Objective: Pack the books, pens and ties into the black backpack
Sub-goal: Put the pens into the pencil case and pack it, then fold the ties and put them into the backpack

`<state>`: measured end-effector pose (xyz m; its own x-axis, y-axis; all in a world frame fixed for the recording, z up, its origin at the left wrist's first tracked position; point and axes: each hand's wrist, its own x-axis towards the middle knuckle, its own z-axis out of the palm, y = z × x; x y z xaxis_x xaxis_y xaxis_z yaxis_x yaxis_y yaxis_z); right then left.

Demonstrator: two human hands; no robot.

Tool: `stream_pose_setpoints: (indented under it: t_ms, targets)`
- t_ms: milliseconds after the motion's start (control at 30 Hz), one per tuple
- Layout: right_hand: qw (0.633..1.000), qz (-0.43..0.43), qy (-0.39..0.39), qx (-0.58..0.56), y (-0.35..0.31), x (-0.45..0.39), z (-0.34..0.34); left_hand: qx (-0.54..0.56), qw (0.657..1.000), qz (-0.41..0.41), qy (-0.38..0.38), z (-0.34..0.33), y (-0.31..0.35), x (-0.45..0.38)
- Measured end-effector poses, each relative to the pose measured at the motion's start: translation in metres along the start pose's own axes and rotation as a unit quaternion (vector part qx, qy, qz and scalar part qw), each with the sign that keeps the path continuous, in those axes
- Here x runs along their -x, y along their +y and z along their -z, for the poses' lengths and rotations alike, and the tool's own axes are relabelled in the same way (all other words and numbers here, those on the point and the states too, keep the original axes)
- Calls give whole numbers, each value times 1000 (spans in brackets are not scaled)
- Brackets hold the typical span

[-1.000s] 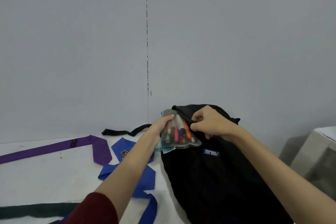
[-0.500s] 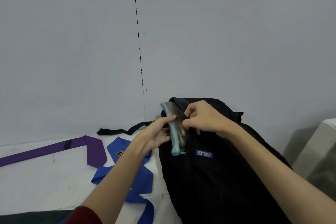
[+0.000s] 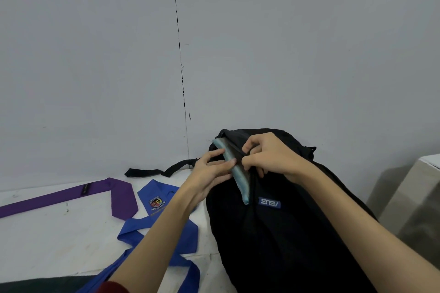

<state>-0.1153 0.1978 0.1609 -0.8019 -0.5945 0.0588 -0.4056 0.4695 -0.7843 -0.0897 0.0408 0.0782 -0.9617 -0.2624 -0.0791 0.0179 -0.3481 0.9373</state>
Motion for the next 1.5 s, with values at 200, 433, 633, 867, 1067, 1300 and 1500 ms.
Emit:
stream_pose_setpoints:
  t_ms: [200, 433, 633, 867, 1067, 1300, 1500]
  targets:
    - [1000, 4, 10, -6, -2, -4, -3, -98, 993, -63, 15, -22, -16, 2]
    - [999, 32, 25, 34, 5, -4, -5, -525, 838, -142, -51, -12, -26, 0]
    - [997, 39, 47, 52, 11, -11, -12, -531, 830, -139, -101, 1, -15, 5]
    - [891, 88, 38, 444, 38, -1, -59, -513, 847, -136, 7, 78, -2, 51]
    - [867, 144, 121, 462, 24, 13, -94, -581, 811, -45, 55, 150, -19, 102]
    - [922, 147, -84, 347, 10, 6, -180, -574, 795, 34, 194, 185, -51, 99]
    - [937, 90, -134, 309, 20, -2, -203, -563, 791, -25, 238, 177, -47, 83]
